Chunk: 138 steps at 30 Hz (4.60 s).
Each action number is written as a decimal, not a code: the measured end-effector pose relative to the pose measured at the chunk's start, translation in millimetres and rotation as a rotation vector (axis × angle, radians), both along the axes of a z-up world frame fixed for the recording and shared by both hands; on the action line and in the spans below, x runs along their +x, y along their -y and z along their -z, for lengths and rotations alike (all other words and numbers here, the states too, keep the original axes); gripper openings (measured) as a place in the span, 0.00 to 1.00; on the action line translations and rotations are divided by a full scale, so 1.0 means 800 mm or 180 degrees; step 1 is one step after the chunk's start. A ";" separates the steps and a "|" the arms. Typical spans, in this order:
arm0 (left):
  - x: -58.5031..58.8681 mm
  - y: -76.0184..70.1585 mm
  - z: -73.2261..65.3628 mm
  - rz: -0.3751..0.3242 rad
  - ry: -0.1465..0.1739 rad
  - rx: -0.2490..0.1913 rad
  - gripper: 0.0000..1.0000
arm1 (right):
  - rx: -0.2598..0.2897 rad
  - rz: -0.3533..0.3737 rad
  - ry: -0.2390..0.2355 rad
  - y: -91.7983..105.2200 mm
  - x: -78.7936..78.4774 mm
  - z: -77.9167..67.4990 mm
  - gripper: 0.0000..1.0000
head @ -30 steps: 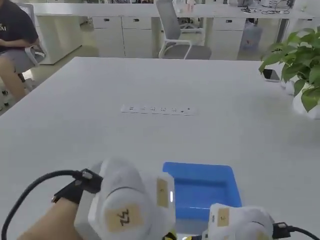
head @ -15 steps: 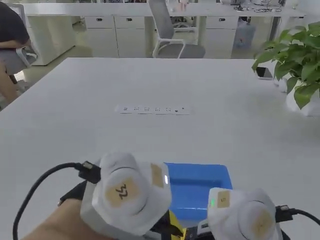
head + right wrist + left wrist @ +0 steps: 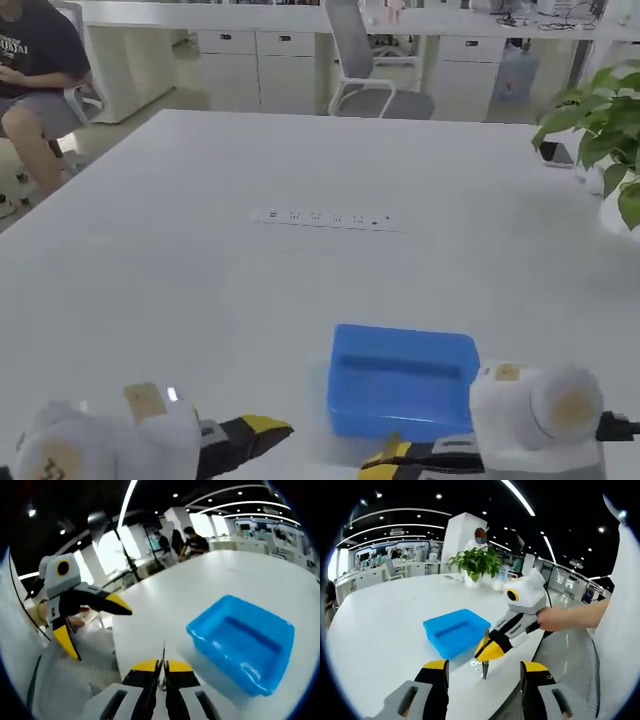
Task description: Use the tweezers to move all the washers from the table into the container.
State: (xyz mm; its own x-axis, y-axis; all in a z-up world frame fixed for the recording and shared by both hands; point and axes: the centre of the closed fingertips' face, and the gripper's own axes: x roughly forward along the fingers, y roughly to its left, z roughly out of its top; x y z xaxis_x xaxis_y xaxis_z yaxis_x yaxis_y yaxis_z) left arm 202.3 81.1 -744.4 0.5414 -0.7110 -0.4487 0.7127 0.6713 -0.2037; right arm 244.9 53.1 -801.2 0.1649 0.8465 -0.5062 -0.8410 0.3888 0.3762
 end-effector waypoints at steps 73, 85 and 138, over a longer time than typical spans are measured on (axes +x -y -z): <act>0.039 -0.014 -0.059 -0.0941 0.1183 -0.0479 0.97 | -0.0444 0.0768 0.0699 0.100 0.162 -0.017 0.02; 0.040 -0.017 -0.057 -0.0979 0.1154 -0.0490 0.96 | -0.0092 0.0803 0.0818 0.086 0.144 -0.066 0.02; 0.036 -0.012 -0.046 -0.0863 0.1012 -0.0438 0.92 | -0.0456 -0.0393 0.1134 0.034 0.009 -0.002 0.03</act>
State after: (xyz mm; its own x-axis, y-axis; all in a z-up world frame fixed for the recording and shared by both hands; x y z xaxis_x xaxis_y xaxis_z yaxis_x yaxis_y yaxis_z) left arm 230.7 90.5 -707.9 0.8125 -0.5657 -0.1407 0.5562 0.8246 -0.1033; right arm 252.3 26.0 -799.3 0.2529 0.7960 -0.5500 -0.9526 0.3041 0.0020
